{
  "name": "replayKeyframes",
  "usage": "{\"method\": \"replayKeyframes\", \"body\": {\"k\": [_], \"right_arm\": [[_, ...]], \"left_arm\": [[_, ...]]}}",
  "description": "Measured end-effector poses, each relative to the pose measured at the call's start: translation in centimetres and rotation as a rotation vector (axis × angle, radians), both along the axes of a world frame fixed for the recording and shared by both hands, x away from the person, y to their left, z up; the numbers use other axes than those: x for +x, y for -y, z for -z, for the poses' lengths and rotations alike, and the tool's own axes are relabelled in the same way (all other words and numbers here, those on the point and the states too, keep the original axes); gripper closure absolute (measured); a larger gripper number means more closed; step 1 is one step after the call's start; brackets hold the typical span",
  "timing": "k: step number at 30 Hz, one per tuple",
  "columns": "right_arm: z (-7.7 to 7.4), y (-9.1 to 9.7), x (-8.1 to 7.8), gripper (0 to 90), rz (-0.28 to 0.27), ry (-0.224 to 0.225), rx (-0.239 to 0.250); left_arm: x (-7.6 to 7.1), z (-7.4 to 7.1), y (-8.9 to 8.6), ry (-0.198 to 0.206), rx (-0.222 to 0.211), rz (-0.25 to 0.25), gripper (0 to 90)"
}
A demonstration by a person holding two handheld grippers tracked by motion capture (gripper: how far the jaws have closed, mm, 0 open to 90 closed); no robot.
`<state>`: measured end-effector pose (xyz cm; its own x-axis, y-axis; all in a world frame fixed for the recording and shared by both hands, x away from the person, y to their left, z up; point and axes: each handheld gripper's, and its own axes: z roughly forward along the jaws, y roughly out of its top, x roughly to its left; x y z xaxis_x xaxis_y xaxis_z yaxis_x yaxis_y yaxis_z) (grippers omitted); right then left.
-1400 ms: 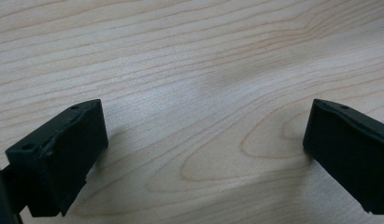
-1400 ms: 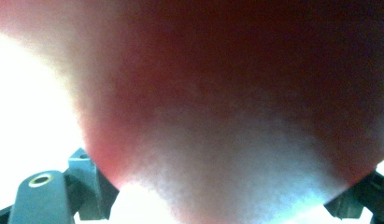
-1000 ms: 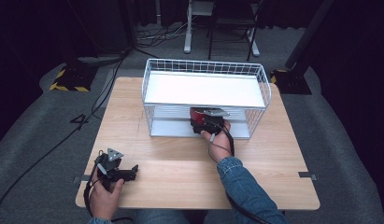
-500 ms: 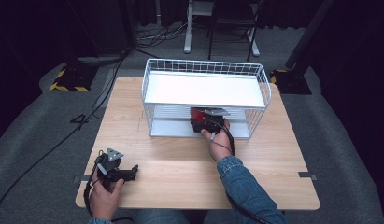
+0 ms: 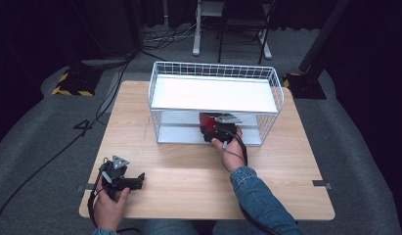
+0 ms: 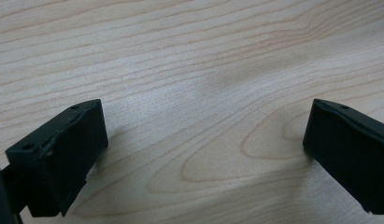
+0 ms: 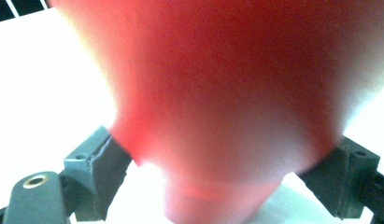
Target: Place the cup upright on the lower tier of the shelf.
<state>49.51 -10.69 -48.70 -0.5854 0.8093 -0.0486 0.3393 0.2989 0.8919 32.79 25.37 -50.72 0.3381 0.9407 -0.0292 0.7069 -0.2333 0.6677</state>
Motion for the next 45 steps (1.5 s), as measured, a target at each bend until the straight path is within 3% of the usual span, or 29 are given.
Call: {"method": "replayKeyframes", "body": {"k": [5, 17, 28, 45], "right_arm": [[0.0, 0.8, -0.8, 15.7, -0.015, -0.043, -0.006], [-1.3, 3.5, -3.5, 15.7, -0.073, -0.037, -0.009], [-3.9, 6.9, -6.8, 15.7, -0.115, -0.041, 0.013], [-5.9, 13.5, -10.6, 15.6, -0.066, -0.032, 0.008]], "left_arm": [[0.0, 0.0, 0.0, 0.0, 0.0, 0.0, 0.1], [-0.5, 0.0, -0.2, 0.002, 0.005, 0.021, 0.1], [-0.7, 0.0, -0.1, 0.0, -0.001, 0.017, 0.1], [-0.3, 0.0, 0.0, 0.001, 0.001, 0.018, 0.1]]}}
